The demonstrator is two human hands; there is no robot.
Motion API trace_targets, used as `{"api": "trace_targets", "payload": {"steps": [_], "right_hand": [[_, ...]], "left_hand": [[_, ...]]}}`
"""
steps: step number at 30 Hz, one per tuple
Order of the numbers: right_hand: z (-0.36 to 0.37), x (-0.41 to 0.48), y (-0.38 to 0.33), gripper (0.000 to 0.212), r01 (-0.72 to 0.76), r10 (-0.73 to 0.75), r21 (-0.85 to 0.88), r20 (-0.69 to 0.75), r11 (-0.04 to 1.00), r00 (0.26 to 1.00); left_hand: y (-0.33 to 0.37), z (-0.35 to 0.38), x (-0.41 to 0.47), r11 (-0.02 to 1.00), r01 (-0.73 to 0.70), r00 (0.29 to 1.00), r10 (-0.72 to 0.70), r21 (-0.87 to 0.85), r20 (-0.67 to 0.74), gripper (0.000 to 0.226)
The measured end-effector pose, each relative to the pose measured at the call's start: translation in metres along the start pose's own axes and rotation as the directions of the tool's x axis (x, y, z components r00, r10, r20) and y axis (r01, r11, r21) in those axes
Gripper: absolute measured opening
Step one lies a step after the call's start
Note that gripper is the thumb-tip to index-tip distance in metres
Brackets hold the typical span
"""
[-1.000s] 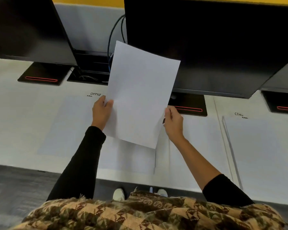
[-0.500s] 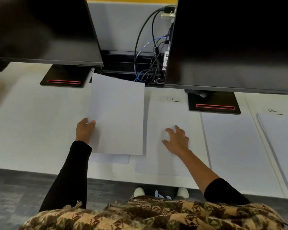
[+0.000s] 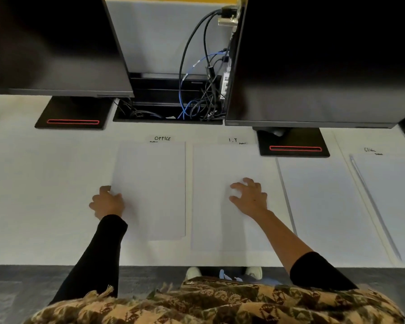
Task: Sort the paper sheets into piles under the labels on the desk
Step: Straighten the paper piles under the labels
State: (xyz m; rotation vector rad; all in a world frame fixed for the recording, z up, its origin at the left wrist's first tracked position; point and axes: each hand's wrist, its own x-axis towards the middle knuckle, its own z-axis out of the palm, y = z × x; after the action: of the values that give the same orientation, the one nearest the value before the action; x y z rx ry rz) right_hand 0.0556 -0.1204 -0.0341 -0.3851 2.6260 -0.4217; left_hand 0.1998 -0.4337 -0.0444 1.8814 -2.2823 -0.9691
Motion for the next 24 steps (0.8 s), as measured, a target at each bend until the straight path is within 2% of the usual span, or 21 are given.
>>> {"api": "trace_targets", "payload": {"steps": [5, 8, 11, 15, 19, 24], "right_hand": [[-0.025, 0.007, 0.019, 0.026, -0.027, 0.068, 0.211, -0.188, 0.977, 0.98], [-0.048, 0.01, 0.045, 0.027, -0.081, 0.137, 0.211, -0.269, 0.974, 0.953], [-0.068, 0.013, 0.078, 0.026, -0.159, 0.223, 0.213, -0.321, 0.964, 0.921], [-0.088, 0.014, 0.12, 0.032, -0.256, 0.294, 0.154, -0.337, 0.954, 0.894], [-0.106, 0.014, 0.166, 0.047, -0.326, 0.349, 0.126, -0.29, 0.937, 0.891], [-0.122, 0.013, 0.214, 0.072, -0.385, 0.395, 0.089, -0.161, 0.919, 0.905]], "left_hand": [[0.009, 0.008, -0.01, 0.999, 0.023, 0.991, -0.019, 0.025, -0.134, 0.044], [0.022, 0.019, -0.027, 0.999, -0.029, 0.98, 0.032, 0.019, -0.197, 0.043], [0.052, 0.037, -0.054, 0.992, -0.125, 0.972, 0.126, 0.014, -0.199, 0.042], [0.099, 0.07, -0.106, 0.96, -0.28, 0.955, 0.278, -0.013, -0.105, 0.041], [0.138, 0.117, -0.175, 0.866, -0.493, 0.865, 0.498, -0.08, 0.059, 0.038], [0.171, 0.171, -0.246, 0.852, -0.442, 0.781, 0.52, -0.281, 0.347, 0.041]]}}
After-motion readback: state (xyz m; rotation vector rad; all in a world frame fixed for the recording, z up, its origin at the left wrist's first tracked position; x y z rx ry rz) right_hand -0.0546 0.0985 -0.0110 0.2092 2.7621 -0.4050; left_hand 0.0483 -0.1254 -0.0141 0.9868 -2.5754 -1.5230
